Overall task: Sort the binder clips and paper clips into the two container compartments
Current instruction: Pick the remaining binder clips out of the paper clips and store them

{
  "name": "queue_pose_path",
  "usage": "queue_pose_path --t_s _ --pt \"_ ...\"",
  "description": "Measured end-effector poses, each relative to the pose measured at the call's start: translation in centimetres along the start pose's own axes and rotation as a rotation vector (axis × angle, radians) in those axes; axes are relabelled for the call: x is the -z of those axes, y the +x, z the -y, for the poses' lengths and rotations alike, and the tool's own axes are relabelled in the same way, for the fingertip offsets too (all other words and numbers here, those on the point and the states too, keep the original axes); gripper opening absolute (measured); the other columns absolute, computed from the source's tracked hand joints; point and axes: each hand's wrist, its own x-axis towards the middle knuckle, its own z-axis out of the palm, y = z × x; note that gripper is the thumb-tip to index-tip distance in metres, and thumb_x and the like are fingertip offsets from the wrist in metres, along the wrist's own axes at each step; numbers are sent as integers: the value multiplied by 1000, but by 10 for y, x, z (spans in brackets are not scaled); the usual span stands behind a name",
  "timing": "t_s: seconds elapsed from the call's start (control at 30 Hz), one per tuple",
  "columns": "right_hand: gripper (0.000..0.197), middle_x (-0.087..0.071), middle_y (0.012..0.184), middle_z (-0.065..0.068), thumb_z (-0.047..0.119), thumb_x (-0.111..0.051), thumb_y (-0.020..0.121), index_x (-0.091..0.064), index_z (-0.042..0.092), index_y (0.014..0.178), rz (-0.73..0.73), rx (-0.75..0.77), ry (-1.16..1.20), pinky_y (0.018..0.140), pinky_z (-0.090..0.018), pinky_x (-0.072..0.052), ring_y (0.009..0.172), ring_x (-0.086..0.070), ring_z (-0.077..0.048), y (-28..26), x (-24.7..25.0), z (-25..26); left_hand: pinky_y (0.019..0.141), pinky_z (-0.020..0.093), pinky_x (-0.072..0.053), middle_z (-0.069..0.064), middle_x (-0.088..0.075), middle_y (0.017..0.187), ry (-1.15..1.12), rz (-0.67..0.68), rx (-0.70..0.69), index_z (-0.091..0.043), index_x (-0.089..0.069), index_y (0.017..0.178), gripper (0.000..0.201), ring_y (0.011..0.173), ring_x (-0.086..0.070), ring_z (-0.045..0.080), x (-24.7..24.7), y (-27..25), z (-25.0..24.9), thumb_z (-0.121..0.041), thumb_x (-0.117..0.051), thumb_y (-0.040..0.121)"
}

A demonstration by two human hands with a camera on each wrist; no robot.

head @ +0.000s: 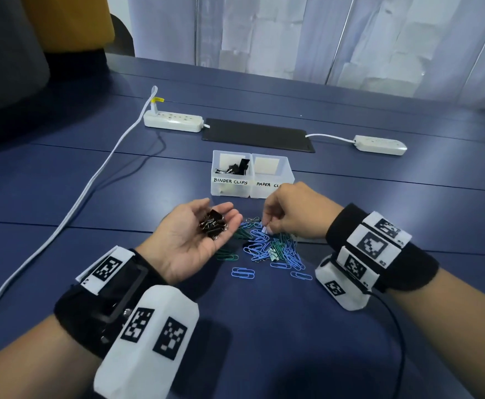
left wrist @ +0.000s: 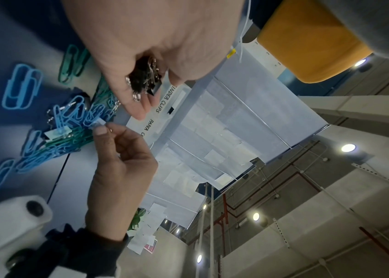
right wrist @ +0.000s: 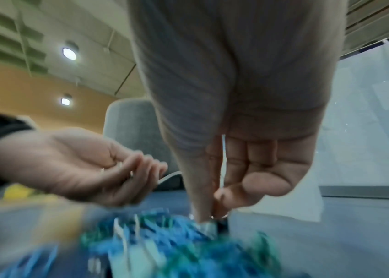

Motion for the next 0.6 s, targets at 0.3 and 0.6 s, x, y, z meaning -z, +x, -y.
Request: queue_pose_path --t_s 0.3,0.6 --pt "7 -75 69 0 13 -68 80 -73 16 82 -32 109 107 65 -18 -49 65 -68 -9 -3 38 15 67 42 -58 16 -60 83 56 -21 -41 9 -59 92 30 88 -60 26 -9 4 9 -15 -41 98" --pt "16 -67 74 -10 0 -56 89 -70 7 93 254 -44 368 54 -18 -48 65 -62 -16 1 23 2 67 27 -58 14 -59 82 104 -113 -143 6 -59 88 27 79 -60 21 -7 9 8 -12 -42 97"
